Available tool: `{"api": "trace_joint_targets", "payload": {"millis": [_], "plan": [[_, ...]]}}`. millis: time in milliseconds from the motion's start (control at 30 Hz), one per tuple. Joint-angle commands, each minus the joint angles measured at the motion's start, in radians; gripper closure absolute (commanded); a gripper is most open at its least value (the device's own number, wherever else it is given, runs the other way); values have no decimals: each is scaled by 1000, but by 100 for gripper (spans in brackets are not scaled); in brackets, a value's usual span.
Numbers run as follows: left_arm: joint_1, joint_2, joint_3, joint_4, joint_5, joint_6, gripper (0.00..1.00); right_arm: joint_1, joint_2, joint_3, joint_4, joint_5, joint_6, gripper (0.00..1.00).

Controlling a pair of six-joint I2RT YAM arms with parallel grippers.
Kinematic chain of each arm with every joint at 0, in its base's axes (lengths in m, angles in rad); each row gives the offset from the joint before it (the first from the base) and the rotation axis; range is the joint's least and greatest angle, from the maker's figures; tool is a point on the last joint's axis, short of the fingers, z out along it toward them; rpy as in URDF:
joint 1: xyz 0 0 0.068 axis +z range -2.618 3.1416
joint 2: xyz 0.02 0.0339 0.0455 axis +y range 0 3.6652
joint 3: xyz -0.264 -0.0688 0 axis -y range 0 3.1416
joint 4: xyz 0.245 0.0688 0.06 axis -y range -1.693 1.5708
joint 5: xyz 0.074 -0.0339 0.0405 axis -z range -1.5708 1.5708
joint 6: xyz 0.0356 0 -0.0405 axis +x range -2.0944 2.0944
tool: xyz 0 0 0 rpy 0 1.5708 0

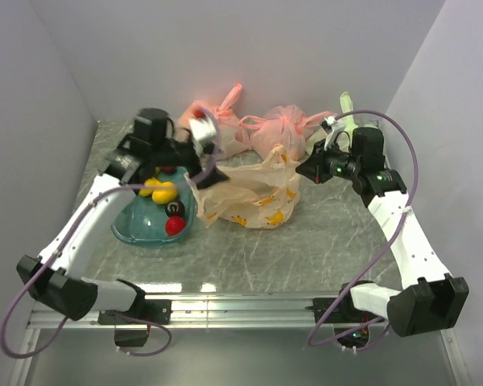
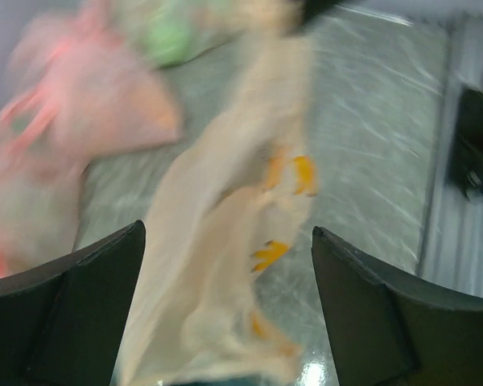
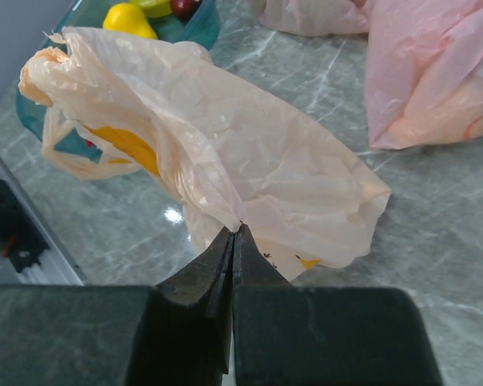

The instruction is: Place the fake fruits into the plastic bag and tie a complex knot

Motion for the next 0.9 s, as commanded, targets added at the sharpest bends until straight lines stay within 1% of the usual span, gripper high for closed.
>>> {"api": "trace_joint_targets", "payload": {"millis": [0,33,67,100,133,167,200,267,333,367,500,567,600,667,700,733,767,800,833,867], "plan": [[-200,-56,-7,-138,-79,316,11,0,25,69,-24,-19,95,100],[-233,-56,-21,-140,-111,371,11,-1,31,74,-28,-15,107,100],[-291,-49,-59,-131,-148,388,11,-1,34,72,-30,-8,113,100],[-313,-44,-81,-91,-176,399,11,-1,33,71,-28,2,123,100],[-327,-36,-101,-79,-190,445,11,-1,32,71,-31,10,132,100],[-341,-27,-151,-51,-202,462,9,-1,36,72,-39,21,143,100],[-343,-27,-188,69,-220,460,3,0,37,74,-41,13,150,100],[-343,-12,-265,200,-253,511,3,-3,48,72,-50,12,169,100],[-344,16,-293,242,-263,598,2,-3,55,74,-50,12,190,100],[-344,55,-293,245,-266,623,2,-6,59,75,-53,12,199,100],[-343,163,-284,256,-270,675,3,-17,91,91,-54,-5,256,100],[-343,203,-317,321,-295,677,2,-27,95,92,-56,-24,270,100],[-343,215,-334,354,-340,701,1,-32,97,95,-59,-28,284,100],[-332,250,-374,391,-360,752,2,-47,98,97,-65,-42,288,100],[-324,261,-379,375,-343,773,7,-72,103,97,-68,-42,298,100],[-309,282,-351,271,-322,816,14,-84,108,97,-71,-45,299,100],[-303,292,-324,162,-287,845,26,-95,114,101,-82,-33,296,100],[-298,299,-293,60,-206,918,51,-119,129,114,-93,-12,285,100],[-286,287,-262,-26,-158,952,61,-130,135,114,-105,7,278,100],[-277,266,-267,-162,-115,988,75,-130,143,115,-114,80,266,100]]}}
